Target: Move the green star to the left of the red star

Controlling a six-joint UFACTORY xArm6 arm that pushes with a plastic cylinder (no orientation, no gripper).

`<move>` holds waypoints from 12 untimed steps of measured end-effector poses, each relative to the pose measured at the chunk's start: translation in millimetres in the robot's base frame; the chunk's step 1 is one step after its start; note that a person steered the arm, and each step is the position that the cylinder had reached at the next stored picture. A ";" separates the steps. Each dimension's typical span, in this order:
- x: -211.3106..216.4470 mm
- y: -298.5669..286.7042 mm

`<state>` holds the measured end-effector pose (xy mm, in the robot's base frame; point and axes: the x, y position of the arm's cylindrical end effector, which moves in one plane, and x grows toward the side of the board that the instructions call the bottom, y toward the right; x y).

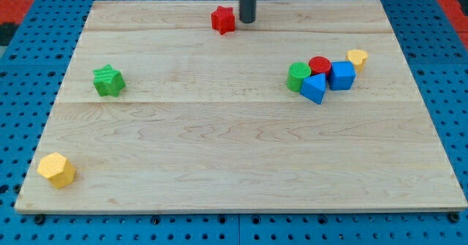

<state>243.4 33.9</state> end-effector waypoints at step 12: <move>108.5 -34.7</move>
<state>351.9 -0.7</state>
